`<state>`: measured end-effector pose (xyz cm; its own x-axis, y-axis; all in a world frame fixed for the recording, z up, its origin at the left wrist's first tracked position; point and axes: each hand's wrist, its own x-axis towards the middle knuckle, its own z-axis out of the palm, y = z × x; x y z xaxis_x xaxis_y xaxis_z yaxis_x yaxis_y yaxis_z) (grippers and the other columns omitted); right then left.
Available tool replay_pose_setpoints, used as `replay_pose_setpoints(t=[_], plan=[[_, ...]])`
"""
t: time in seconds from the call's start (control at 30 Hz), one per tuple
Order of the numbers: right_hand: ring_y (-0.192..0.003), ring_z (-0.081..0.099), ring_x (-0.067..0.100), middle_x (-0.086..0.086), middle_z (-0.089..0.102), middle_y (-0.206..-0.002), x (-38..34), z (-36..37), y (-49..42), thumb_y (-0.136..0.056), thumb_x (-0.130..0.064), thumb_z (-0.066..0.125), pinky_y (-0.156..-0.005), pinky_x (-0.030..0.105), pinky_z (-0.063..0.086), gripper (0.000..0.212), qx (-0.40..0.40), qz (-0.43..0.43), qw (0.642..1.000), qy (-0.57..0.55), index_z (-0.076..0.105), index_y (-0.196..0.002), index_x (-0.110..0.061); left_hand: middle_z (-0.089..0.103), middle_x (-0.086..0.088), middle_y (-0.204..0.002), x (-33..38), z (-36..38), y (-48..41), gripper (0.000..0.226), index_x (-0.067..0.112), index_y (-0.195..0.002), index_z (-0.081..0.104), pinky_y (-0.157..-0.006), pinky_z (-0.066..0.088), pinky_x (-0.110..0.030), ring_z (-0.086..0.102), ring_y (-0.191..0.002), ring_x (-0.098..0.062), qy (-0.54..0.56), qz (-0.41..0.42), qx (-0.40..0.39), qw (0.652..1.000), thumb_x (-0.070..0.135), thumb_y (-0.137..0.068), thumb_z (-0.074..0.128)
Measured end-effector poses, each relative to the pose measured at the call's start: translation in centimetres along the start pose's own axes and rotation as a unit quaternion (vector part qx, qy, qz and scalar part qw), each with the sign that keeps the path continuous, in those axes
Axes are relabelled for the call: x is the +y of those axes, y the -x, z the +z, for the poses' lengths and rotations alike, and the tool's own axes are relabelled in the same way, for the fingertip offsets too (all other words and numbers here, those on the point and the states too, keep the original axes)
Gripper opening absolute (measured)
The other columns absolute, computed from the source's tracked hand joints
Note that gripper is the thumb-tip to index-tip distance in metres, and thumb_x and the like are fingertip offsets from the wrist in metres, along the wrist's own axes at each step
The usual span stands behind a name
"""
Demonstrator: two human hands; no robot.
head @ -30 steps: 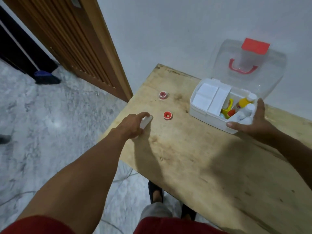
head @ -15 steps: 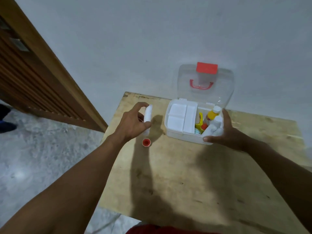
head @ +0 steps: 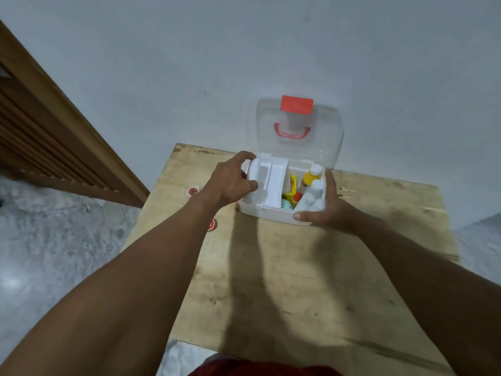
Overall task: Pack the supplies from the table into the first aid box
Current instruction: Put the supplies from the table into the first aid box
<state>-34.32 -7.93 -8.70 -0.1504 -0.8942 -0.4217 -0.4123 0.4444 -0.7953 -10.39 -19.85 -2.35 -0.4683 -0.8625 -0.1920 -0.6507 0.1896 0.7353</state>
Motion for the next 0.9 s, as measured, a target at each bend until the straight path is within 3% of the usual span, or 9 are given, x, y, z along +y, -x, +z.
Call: replay_pose_setpoints(t=[0.1,0.2,0.3,0.37,0.63,0.73,0.9], plan=[[-0.132,0.045,0.009,-0.021,0.039,-0.142,-0.6,0.2,0.3,-0.055,-0.048,0.093,-0.113,0.044,0.040,0.149,0.000,-0.006,1.000,-0.007,-0.025,-0.146,-0.046,0.069,-0.002,-0.088,-0.1,0.4,0.3,0.060,0.030,-0.134,0.051,-0.069,0.044,-0.022,0.063,-0.083,-0.019,-0.004,-0.018,-0.002,1.000,0.017,-0.078,0.069],[-0.123,0.054,0.006,-0.035,0.050,-0.121,-0.3,0.2,0.1,-0.061,-0.039,0.092,-0.107,0.043,0.046,0.145,-0.015,-0.013,1.000,-0.011,-0.024,-0.147,-0.043,0.068,-0.001,-0.086,-0.1,0.8,0.5,0.060,0.031,-0.134,0.050,-0.070,0.044,-0.022,0.063,-0.088,-0.021,-0.002,-0.029,-0.001,1.000,0.017,-0.078,0.069],[-0.113,0.060,0.003,-0.033,0.058,-0.110,0.1,0.2,-0.1,-0.061,-0.039,0.092,-0.106,0.044,0.048,0.145,-0.017,-0.010,1.000,-0.010,-0.025,-0.147,-0.042,0.069,-0.003,-0.090,0.2,1.3,0.5,0.062,0.030,-0.136,0.049,-0.066,0.046,-0.023,0.064,-0.085,-0.021,0.002,-0.036,0.000,0.999,0.018,-0.079,0.070],[-0.113,0.061,0.007,-0.030,0.058,-0.109,0.1,0.2,-0.1,-0.063,-0.039,0.091,-0.104,0.044,0.050,0.145,-0.016,-0.014,1.000,-0.004,-0.029,-0.146,-0.041,0.070,-0.004,-0.092,0.7,1.5,0.2,0.062,0.029,-0.136,0.049,-0.072,0.050,-0.026,0.065,-0.081,-0.020,0.009,-0.036,-0.001,0.999,0.018,-0.079,0.071],[-0.130,0.052,0.014,-0.030,0.049,-0.129,0.4,0.3,-0.7,-0.051,-0.054,0.092,-0.105,0.047,0.048,0.151,-0.016,-0.014,1.000,-0.014,-0.025,-0.146,-0.044,0.069,-0.008,-0.108,2.5,3.2,-2.0,0.065,0.028,-0.139,0.047,-0.089,0.053,-0.035,0.065,-0.088,-0.025,-0.012,-0.039,-0.033,0.999,0.020,-0.080,0.072],[-0.131,0.051,0.013,-0.030,0.047,-0.132,0.7,0.4,-1.0,-0.049,-0.056,0.092,-0.107,0.047,0.047,0.153,-0.014,-0.012,1.000,-0.020,-0.026,-0.145,-0.045,0.067,-0.009,-0.114,2.5,4.1,-2.9,0.066,0.026,-0.140,0.047,-0.088,0.052,-0.034,0.063,-0.087,-0.024,-0.022,-0.046,-0.048,0.998,0.020,-0.080,0.073],[-0.134,0.048,0.015,-0.017,0.038,-0.149,1.1,0.4,-1.0,-0.040,-0.066,0.090,-0.108,0.047,0.045,0.154,0.003,-0.004,1.000,-0.017,-0.024,-0.143,-0.054,0.064,-0.011,-0.118,2.4,4.9,-3.7,0.067,0.024,-0.140,0.047,-0.091,0.052,-0.037,0.060,-0.088,-0.021,-0.036,-0.041,-0.067,0.996,0.020,-0.079,0.076]])
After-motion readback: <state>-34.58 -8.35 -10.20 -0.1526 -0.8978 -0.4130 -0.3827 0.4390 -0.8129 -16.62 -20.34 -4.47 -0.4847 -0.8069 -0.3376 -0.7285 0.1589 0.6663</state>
